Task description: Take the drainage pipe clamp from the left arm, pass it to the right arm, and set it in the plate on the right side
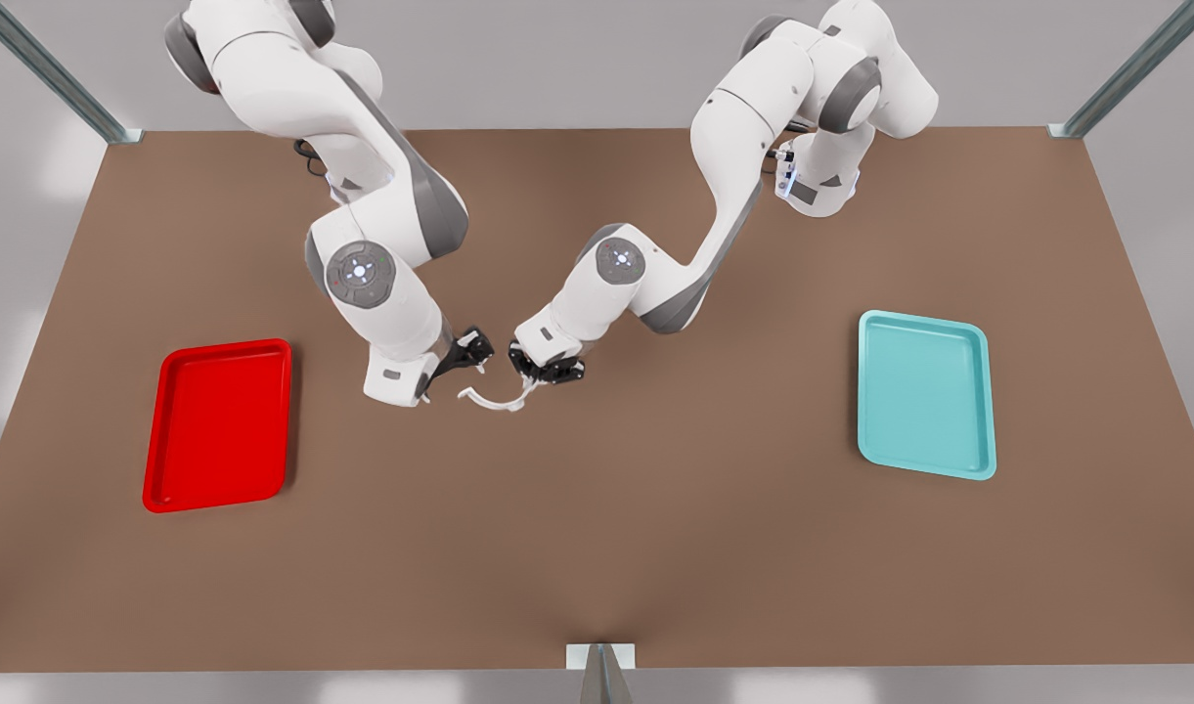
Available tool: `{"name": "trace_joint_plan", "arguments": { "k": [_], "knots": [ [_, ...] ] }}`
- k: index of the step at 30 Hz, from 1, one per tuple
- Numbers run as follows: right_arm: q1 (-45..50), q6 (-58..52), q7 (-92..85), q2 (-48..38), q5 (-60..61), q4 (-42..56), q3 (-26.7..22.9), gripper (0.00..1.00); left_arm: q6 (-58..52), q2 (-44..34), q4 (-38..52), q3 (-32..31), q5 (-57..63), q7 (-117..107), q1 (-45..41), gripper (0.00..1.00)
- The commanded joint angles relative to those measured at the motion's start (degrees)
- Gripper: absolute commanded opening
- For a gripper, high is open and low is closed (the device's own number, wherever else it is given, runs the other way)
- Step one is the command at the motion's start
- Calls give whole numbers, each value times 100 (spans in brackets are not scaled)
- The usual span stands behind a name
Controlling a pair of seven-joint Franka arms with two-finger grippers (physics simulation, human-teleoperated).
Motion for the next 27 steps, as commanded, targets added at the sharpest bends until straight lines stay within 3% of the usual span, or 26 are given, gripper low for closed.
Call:
{"name": "trace_joint_plan", "arguments": {
  "k": [1, 9, 16, 27],
  "knots": [
    [-25, 665, -955, 104, 145, -1, 16, 100, -198, -12, 3, 0, -5, 449, -12, 21],
    [-16, 683, -2123, 227, 162, -62, 68, 100, -234, -3, 3, 9, -5, 519, -82, 21],
    [-122, 77, -2405, 227, 470, -291, 147, 100, -436, -30, 12, 9, 3, 563, -56, 21],
    [-201, 314, -2449, 605, 470, -247, 147, 100, -594, -56, 91, 26, -5, 563, -38, 21]
  ]
}}
